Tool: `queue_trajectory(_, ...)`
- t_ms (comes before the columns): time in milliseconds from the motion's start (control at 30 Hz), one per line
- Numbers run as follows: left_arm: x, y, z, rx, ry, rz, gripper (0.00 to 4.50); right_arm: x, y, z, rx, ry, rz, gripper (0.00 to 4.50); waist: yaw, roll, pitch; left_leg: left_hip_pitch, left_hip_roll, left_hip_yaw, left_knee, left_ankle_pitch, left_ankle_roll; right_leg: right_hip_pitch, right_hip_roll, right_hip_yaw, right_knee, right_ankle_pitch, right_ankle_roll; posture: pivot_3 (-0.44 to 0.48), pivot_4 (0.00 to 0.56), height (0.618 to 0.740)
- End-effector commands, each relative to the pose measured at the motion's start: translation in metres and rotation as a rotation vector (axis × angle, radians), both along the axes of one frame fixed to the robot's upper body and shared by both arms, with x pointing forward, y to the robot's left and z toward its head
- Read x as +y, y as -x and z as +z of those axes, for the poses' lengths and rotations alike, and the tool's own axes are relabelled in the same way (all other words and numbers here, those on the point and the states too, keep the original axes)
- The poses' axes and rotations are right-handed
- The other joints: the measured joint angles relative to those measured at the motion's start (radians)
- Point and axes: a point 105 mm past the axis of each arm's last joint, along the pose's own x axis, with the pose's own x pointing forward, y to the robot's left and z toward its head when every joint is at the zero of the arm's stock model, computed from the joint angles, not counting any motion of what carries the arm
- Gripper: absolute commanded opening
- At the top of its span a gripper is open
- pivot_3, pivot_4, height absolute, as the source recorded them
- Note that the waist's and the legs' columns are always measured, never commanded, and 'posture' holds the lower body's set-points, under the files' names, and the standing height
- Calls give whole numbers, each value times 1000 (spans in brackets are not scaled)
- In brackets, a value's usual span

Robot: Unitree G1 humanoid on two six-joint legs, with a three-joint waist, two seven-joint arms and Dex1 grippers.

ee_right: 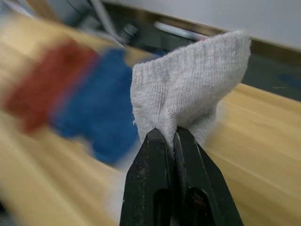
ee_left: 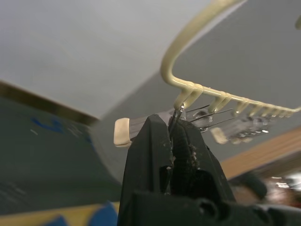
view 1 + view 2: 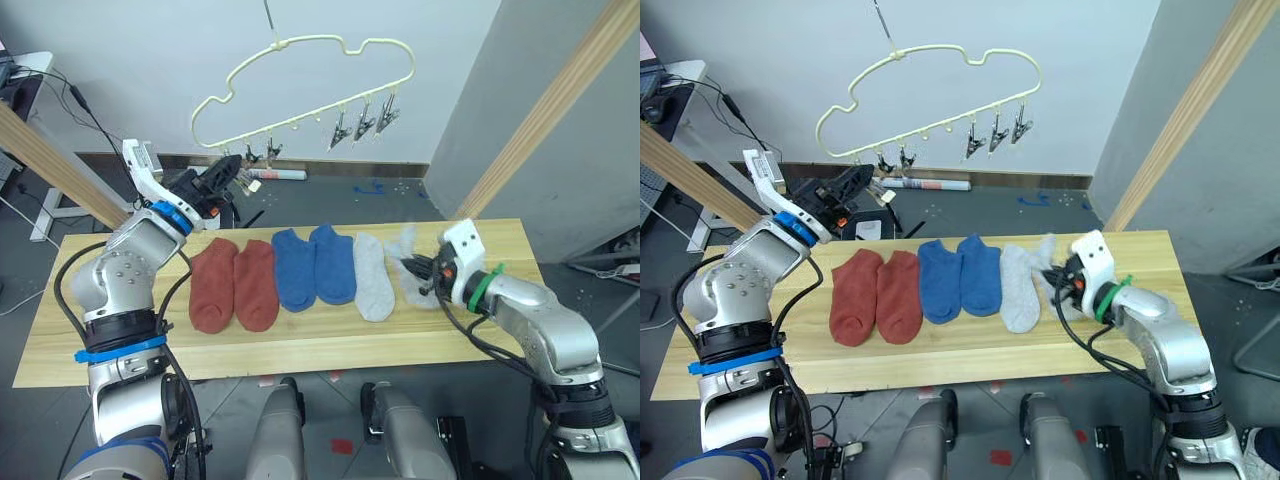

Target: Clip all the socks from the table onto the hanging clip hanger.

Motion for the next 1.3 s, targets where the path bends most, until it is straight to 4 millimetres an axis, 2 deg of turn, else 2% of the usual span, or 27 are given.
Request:
queue_trajectory(33,2,7,1,63,88,-46,0,29,12,18,62,-99,95,12,6,1,0,-1,0,-2,0,0,0,0,0,-1,0,0,0,136,359,740)
queue_trajectory(133,-2,10,9,62,117,-80,0,62,3,25,132,-186,136,12,11,1,0,-2,-3,-5,0,0,-1,1,0,-3,-1,0,0,142,362,740)
queue_trajectory(367,-9,15,17,54,127,-111,0,101,-15,47,154,-252,182,12,28,1,1,-4,-7,-5,0,0,0,0,-3,-3,-2,0,0,172,369,740)
queue_trajectory(667,-5,14,17,49,135,-85,0,120,-24,58,139,-279,208,12,30,1,3,-4,-6,-6,-2,0,0,-1,-5,-3,-2,-1,-1,180,375,740)
queue_trajectory(1133,-8,19,16,7,75,-92,0,134,-31,71,135,-328,216,12,30,1,8,-4,-6,-5,-3,0,0,-1,-5,-3,-2,-1,-1,184,375,740)
queue_trajectory(1300,-8,23,17,-7,65,-106,1645,136,-32,69,145,-332,212,0,32,1,10,-4,-6,-5,-3,0,0,-1,-5,-3,-2,-1,-1,187,375,740)
